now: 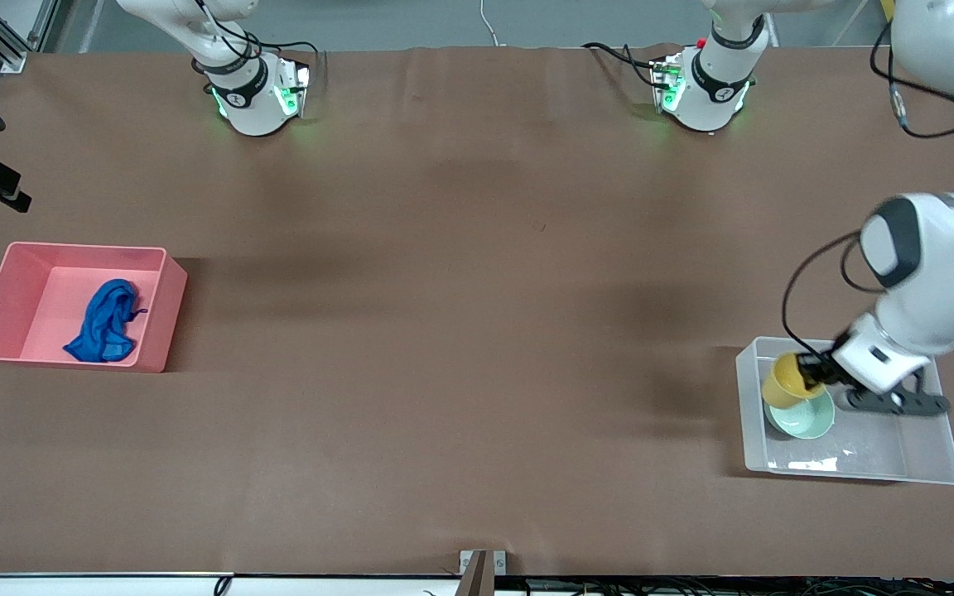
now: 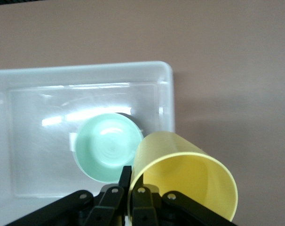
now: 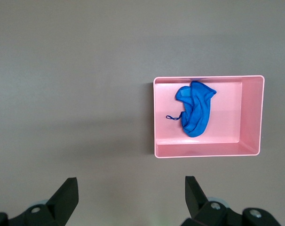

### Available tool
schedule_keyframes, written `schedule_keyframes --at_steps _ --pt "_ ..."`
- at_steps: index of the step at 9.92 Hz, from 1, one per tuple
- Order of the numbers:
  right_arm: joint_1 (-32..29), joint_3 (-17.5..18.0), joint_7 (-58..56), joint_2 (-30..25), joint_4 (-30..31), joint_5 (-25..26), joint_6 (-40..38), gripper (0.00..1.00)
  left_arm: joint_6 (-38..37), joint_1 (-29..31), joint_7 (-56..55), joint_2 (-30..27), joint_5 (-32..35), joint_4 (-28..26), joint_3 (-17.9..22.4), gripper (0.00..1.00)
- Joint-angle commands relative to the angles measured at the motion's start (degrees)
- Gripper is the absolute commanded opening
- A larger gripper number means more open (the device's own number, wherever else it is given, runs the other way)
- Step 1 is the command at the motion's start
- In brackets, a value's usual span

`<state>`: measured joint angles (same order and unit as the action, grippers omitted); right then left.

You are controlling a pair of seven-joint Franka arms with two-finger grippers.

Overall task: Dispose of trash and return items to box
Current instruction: 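Carry the yellow cup with the left gripper into the bowl in the clear bin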

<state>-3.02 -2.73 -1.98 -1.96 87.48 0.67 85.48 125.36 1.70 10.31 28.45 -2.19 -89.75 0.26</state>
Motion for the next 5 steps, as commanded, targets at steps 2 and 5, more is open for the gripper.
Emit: schedule_keyframes --at_steps 2,5 --pt "0.1 -0.1 -0.6 -0.9 0.8 0.6 -0.1 1.0 -3.1 0.6 12.4 11.3 -4.8 8.1 6.0 0.0" --pt "0.0 -0.1 -0.5 -0.9 0.8 0.6 -0.1 1.0 -3.0 1.5 12.6 12.5 -4.3 6.0 6.1 0.02"
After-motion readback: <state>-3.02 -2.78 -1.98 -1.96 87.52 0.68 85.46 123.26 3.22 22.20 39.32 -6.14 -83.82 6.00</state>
